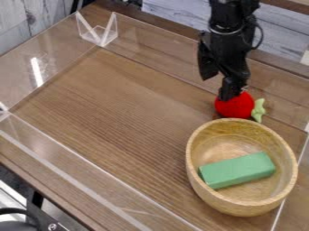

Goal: Move the red object to the left side of the table

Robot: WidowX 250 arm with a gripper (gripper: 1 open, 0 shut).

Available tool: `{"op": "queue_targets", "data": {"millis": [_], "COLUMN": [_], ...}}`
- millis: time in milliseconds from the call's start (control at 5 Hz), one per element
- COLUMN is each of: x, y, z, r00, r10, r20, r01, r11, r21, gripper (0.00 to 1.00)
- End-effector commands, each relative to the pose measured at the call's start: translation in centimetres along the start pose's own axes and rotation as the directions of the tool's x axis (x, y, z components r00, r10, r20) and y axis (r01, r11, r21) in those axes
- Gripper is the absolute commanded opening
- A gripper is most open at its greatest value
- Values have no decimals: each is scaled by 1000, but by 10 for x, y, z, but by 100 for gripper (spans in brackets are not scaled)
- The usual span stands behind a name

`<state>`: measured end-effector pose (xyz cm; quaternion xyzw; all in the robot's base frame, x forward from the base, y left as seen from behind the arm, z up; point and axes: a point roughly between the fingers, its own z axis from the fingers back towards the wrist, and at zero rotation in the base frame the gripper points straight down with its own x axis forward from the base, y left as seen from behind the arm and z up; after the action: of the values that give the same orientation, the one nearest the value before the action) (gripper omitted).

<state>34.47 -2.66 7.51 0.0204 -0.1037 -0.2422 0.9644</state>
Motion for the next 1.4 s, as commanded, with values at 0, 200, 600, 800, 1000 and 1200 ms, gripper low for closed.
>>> {"op": "queue_targets", "data": {"millis": [0, 200, 600, 800, 1000, 1200], "x": [9, 13, 30, 29, 28, 21], "y": [-7, -21, -31, -27, -24, -21], "z": [4, -3, 0, 14, 26, 0], "r00": [997, 994, 994, 993, 992, 994], "r10": [-66, -103, -104, -114, -117, -104], "r20": [37, 28, 19, 33, 51, 32], "r01": [66, 103, 104, 114, 117, 105], "r11": [998, 994, 995, 993, 993, 994], "r21": [-7, -21, -10, -8, -1, -18], "gripper": [100, 100, 100, 100, 100, 100]}}
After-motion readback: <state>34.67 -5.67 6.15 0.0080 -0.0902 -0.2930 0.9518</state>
